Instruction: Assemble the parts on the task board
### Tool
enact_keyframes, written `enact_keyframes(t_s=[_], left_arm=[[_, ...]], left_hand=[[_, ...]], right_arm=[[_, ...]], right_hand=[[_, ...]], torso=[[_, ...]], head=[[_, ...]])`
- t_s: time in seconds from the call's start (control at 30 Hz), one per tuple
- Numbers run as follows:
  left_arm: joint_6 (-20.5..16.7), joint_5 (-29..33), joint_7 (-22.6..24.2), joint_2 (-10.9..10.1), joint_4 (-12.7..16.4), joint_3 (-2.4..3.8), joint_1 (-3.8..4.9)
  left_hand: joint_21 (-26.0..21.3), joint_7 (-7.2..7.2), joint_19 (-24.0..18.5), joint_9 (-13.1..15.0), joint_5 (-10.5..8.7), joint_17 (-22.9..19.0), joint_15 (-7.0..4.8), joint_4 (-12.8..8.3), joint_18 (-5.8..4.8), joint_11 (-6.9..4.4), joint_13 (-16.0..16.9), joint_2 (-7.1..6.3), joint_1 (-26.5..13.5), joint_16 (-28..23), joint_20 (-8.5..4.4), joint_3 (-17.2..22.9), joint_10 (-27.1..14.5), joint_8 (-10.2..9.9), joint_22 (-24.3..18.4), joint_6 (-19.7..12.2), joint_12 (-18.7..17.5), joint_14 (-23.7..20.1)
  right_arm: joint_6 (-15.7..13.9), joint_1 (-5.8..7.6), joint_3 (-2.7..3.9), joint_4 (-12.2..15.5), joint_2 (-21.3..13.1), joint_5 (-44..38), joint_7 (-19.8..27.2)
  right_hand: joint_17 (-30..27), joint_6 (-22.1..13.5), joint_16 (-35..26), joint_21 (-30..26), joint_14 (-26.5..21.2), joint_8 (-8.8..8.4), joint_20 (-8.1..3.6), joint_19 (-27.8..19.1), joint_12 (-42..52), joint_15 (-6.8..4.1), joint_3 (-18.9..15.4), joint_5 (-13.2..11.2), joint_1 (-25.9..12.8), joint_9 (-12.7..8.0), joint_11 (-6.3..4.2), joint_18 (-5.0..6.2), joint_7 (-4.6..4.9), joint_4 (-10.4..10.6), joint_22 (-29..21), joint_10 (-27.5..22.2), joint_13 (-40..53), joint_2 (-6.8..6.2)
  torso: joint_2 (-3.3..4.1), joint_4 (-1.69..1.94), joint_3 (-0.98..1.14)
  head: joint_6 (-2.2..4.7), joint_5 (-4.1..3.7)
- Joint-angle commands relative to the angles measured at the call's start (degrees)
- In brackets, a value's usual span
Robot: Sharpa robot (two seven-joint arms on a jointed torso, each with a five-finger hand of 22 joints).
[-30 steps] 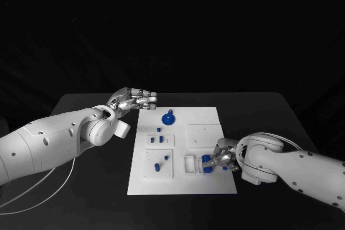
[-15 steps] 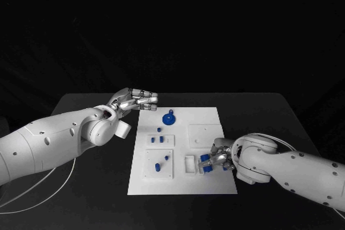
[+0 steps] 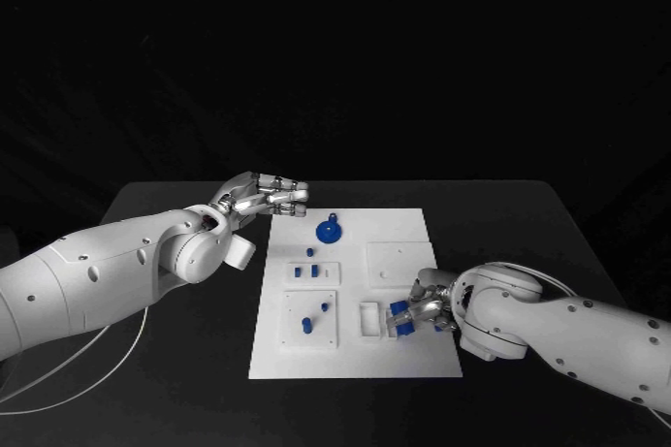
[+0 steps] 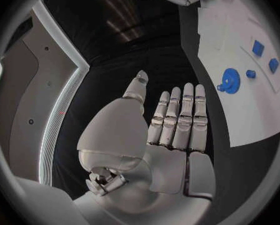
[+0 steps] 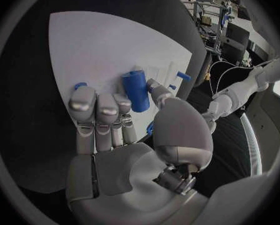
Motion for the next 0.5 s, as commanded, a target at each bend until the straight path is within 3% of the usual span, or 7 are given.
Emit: enact_keyframes(t_s=[0.03, 0.23, 0.3, 0.5], left_arm=[[1.2, -0.1, -0.3, 0.1, 0.0, 0.02, 0.02], [1.6, -0.2, -0.6, 0.2, -0.1, 0.01, 0.02], [1.8, -0.2, -0.7, 0.2, -0.1, 0.01, 0.02], [2.3, -0.3, -0.8, 0.3, -0.2, 0.0, 0.02]], left_hand=[[0.2, 0.35, -0.3, 0.0, -0.02, 0.0, -0.02, 0.3, 0.04, 0.13, 0.0, -0.28, 0.1, -0.1, 0.26, -0.1, -0.5, 0.3, -0.1, 0.1, -0.2, -0.3], [0.3, 0.54, -0.2, 0.0, -0.02, 0.0, -0.04, 0.4, 0.07, 0.24, 0.0, -0.3, 0.1, -0.1, 0.24, 0.0, -1.0, 0.3, -0.1, 0.2, -0.1, -0.1], [0.3, 0.54, -0.2, 0.0, -0.03, 0.0, -0.03, 0.5, 0.07, 0.25, 0.0, -0.39, 0.0, -0.1, 0.24, -0.1, -1.0, 0.3, -0.2, 0.2, -0.1, -0.1], [0.4, 0.84, -0.3, 0.0, -0.31, 0.0, -0.01, 1.8, 0.06, 0.27, 0.0, -1.23, -0.5, -0.1, 0.26, 0.3, -1.1, 0.3, -0.3, 0.2, -0.1, -0.1]], right_arm=[[-3.9, -0.4, -0.27, 0.5, -0.9, 4.5, -1.9], [-5.3, 0.31, 0.47, 2.7, -2.1, 8.7, -1.8], [-5.2, 0.64, 0.73, 3.5, -2.3, 9.7, -1.7], [-4.3, 1.21, 1.05, 4.9, -2.3, 11.0, -1.9]], right_hand=[[-0.1, 1.9, -0.3, 0.0, 0.0, 0.34, -0.53, 2.8, -0.9, -0.75, 3.8, -1.2, 3.1, -27.5, -0.85, -0.57, -0.89, -3.3, 6.3, 0.3, -1.0, 3.34], [0.2, 2.7, -0.1, 0.3, 0.1, 0.35, -0.71, 2.8, -1.0, -0.82, 3.2, -1.4, 2.3, -26.8, -1.02, -0.87, -1.24, -2.7, 6.4, 0.5, -1.3, 3.73], [0.3, 2.9, 0.1, 0.4, 0.1, 0.35, -0.69, 2.8, -1.0, -0.81, 2.9, -3.3, 1.9, -26.7, -1.07, -0.91, -1.32, -2.1, 6.4, 0.5, -1.3, 3.94], [0.6, 3.5, 0.3, 0.6, 0.1, 0.31, -0.66, 2.7, -1.0, -0.78, 1.9, -3.4, 2.1, -26.4, -1.13, -1.02, -1.49, -1.8, 6.5, 0.6, -1.4, 4.14]], torso=[[-0.02, -0.05, -0.02], [-0.01, -0.04, -0.07], [-0.01, -0.04, -0.1], [0.01, 0.0, -0.14]], head=[[-0.14, 0.17], [-0.05, 0.18], [-0.09, 0.2], [-0.25, 0.26]])
